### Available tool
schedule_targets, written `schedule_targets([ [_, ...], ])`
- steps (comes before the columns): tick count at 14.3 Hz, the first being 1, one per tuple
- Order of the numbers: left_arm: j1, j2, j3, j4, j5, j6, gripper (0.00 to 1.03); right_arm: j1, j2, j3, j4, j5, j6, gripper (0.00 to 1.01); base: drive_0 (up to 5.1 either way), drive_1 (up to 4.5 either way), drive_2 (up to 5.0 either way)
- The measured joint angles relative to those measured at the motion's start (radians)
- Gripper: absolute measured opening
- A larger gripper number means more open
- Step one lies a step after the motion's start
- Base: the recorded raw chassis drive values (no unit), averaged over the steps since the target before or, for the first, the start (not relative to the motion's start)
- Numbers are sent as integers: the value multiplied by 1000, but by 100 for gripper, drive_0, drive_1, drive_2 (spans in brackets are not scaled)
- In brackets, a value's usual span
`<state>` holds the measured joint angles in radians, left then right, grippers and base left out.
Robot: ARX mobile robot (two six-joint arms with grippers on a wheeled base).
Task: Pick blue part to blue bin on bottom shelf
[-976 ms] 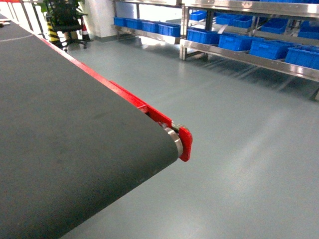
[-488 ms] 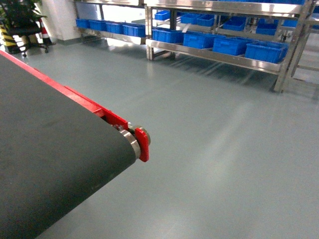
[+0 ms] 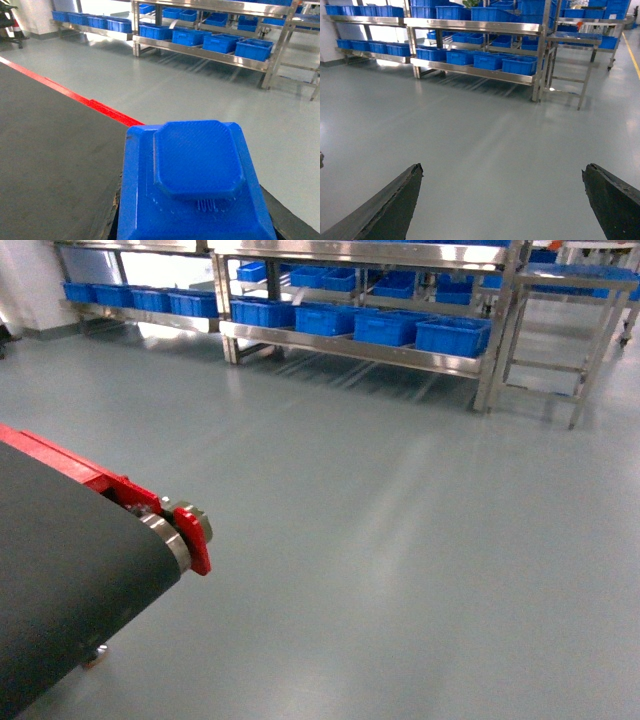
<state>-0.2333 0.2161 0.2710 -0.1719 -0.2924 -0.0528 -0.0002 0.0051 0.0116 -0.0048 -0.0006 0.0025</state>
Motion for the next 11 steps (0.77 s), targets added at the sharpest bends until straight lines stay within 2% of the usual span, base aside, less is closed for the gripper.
schedule_targets([
  [11, 0, 0, 0, 0, 0, 0, 43, 0, 0, 0, 0, 0, 0, 98, -158, -158, -158],
])
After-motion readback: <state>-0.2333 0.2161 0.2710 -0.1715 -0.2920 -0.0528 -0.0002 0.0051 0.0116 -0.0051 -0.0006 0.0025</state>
